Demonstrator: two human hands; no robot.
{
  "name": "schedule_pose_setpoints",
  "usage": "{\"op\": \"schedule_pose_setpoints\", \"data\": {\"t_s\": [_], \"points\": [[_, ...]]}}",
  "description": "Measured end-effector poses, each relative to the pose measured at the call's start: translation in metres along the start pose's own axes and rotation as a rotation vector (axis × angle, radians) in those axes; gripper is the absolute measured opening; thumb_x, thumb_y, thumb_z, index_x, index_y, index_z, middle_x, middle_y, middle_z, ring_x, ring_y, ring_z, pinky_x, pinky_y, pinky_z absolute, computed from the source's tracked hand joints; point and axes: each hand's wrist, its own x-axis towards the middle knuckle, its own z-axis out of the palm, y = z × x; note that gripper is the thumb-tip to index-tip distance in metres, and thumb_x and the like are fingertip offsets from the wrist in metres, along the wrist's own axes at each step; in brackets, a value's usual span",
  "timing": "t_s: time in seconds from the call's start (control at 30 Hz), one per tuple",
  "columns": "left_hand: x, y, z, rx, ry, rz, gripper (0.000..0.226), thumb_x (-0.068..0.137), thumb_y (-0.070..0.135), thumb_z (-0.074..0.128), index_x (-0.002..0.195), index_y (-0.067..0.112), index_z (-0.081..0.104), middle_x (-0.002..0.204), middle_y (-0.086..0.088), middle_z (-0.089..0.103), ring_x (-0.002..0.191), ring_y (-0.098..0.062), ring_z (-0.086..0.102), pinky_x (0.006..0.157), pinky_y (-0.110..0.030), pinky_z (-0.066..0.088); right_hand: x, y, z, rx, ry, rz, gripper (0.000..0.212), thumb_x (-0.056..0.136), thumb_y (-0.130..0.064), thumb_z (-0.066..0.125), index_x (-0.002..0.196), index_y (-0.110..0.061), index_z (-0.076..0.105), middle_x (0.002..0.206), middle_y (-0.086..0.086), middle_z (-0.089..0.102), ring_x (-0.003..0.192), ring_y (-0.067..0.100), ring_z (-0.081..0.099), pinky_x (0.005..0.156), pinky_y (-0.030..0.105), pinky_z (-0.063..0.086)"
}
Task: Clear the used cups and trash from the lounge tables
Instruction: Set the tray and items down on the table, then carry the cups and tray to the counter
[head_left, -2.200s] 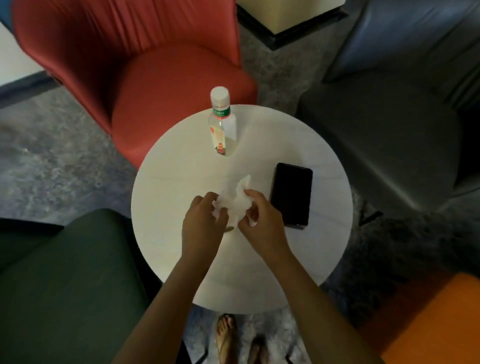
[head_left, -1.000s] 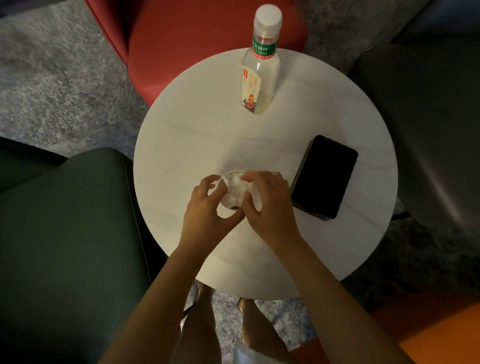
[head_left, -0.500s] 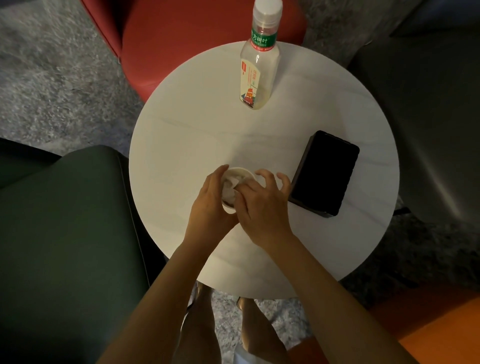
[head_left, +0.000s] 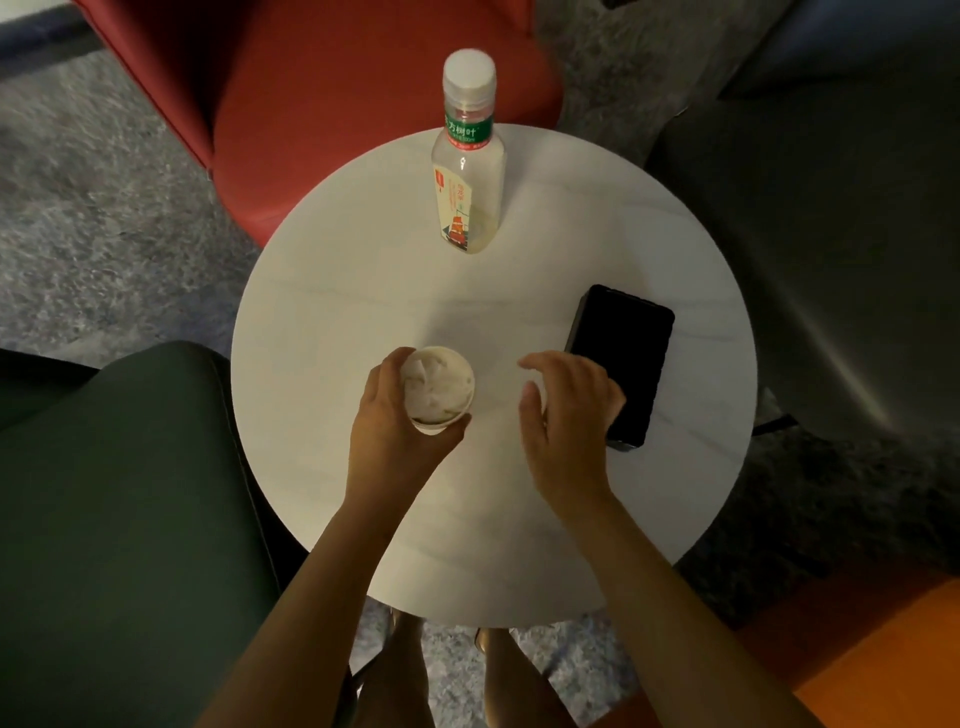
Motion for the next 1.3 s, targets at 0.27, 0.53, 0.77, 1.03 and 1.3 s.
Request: {"op": "schedule_pose_setpoints", "data": {"t_s": [0.27, 0.53, 0.77, 1.03, 1.3], "points": [[0.010, 0.023, 0.023, -0.060, -0.052, 0.045, 0.078, 0.060, 0.024, 0.084, 0.126, 0.011, 0.044, 0.120, -0.005, 0.054, 0.097, -0.008, 0.046, 0.068, -0.001, 0.032, 0.020, 0.062, -0.012, -0.305, -0.057, 0.323, 0.041, 0.084, -0.010, 0.056, 0.124, -0.013, 0.047, 0.132, 0.011, 0.046, 0.122, 0.029, 0.036, 0.099, 0.044, 0.026], [0.014, 0.039, 0.051, -0.084, -0.118, 0.068, 0.082, 0.063, 0.025, 0.083, 0.132, 0.012, 0.039, 0.127, -0.006, 0.051, 0.106, -0.010, 0.047, 0.076, -0.005, 0.033, 0.022, 0.085, -0.016, -0.220, 0.012, 0.395, 0.062, 0.081, 0.005, 0.053, 0.136, -0.015, 0.033, 0.142, 0.014, 0.032, 0.126, 0.028, 0.033, 0.103, 0.043, 0.029], [0.011, 0.039, 0.058, -0.083, -0.105, 0.070, 0.084, 0.064, 0.023, 0.083, 0.134, 0.011, 0.037, 0.129, -0.008, 0.050, 0.110, -0.013, 0.047, 0.078, -0.007, 0.035, 0.021, 0.093, -0.012, -0.139, 0.067, 0.475, 0.065, 0.082, 0.009, 0.049, 0.139, -0.013, 0.027, 0.126, 0.016, 0.047, 0.113, 0.030, 0.045, 0.097, 0.039, 0.035], [0.013, 0.042, 0.059, -0.091, -0.083, 0.068, 0.083, 0.064, 0.028, 0.082, 0.133, 0.012, 0.038, 0.127, -0.006, 0.051, 0.109, -0.011, 0.048, 0.075, -0.001, 0.035, 0.027, 0.082, -0.011, 0.109, 0.098, 0.387, 0.065, 0.080, 0.019, 0.043, 0.137, -0.009, 0.029, 0.131, 0.016, 0.041, 0.112, 0.025, 0.044, 0.092, 0.020, 0.040], [0.023, 0.050, 0.023, -0.096, 0.018, 0.067, 0.083, 0.066, 0.030, 0.081, 0.134, 0.013, 0.037, 0.129, -0.004, 0.050, 0.113, -0.012, 0.049, 0.082, -0.011, 0.040, 0.043, 0.046, -0.023, 0.331, 0.009, 0.314, 0.070, 0.079, 0.008, 0.059, 0.137, -0.014, 0.026, 0.128, 0.015, 0.044, 0.111, 0.018, 0.050, 0.087, 0.023, 0.049]]}}
